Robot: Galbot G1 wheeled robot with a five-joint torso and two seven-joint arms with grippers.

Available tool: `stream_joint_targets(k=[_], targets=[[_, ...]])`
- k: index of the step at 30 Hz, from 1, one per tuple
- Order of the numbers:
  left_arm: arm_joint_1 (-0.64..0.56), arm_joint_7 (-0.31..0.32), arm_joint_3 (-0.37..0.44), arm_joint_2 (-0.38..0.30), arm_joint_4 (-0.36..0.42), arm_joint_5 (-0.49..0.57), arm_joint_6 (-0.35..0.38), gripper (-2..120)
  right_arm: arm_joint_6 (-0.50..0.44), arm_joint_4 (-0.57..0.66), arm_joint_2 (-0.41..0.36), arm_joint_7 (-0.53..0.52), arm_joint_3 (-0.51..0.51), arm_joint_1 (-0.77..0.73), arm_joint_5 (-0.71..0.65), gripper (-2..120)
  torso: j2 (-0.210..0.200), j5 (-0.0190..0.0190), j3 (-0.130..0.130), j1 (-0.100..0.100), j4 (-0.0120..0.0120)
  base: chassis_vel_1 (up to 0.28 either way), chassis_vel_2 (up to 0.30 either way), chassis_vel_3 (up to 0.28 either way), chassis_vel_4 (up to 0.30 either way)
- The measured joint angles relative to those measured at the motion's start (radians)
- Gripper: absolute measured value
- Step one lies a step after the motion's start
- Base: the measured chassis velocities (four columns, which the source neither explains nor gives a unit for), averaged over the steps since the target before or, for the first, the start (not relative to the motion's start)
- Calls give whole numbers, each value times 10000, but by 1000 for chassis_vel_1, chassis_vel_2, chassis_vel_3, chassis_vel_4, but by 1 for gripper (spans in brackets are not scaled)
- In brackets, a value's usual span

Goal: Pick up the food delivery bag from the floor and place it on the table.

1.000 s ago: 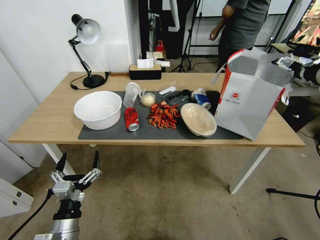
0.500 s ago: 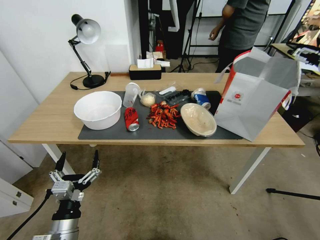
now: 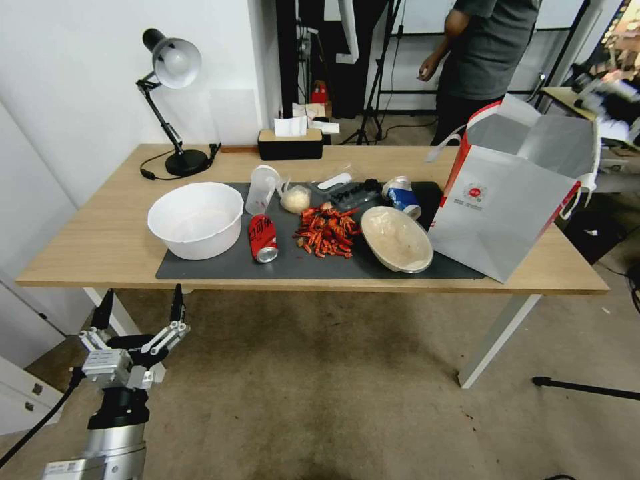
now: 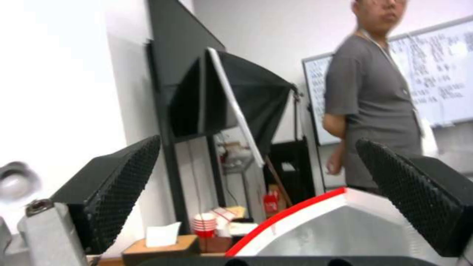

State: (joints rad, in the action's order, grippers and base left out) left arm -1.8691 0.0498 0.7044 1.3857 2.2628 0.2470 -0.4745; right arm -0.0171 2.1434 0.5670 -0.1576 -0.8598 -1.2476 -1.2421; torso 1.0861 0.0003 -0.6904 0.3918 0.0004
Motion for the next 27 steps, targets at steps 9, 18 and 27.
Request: stream_joint_targets(k=[9, 18, 27], targets=[[124, 41, 230, -183, 187, 374, 139, 100, -911, 1573, 1602, 506, -764, -3233, 1953, 100, 0, -6, 1, -1, -3, 0, 0, 0, 0], [93, -31, 98, -140, 217, 244, 245, 100, -2054, 1633, 2441, 288, 17, -5026, 3811, 100, 1, -4, 1, -1, -3, 0, 0, 0, 0], [216, -39, 35, -168, -129, 187, 416, 100, -2331, 562, 2740, -138, 663, -5732, 4046, 100, 1, -3, 0, -1, -3, 0, 0, 0, 0]])
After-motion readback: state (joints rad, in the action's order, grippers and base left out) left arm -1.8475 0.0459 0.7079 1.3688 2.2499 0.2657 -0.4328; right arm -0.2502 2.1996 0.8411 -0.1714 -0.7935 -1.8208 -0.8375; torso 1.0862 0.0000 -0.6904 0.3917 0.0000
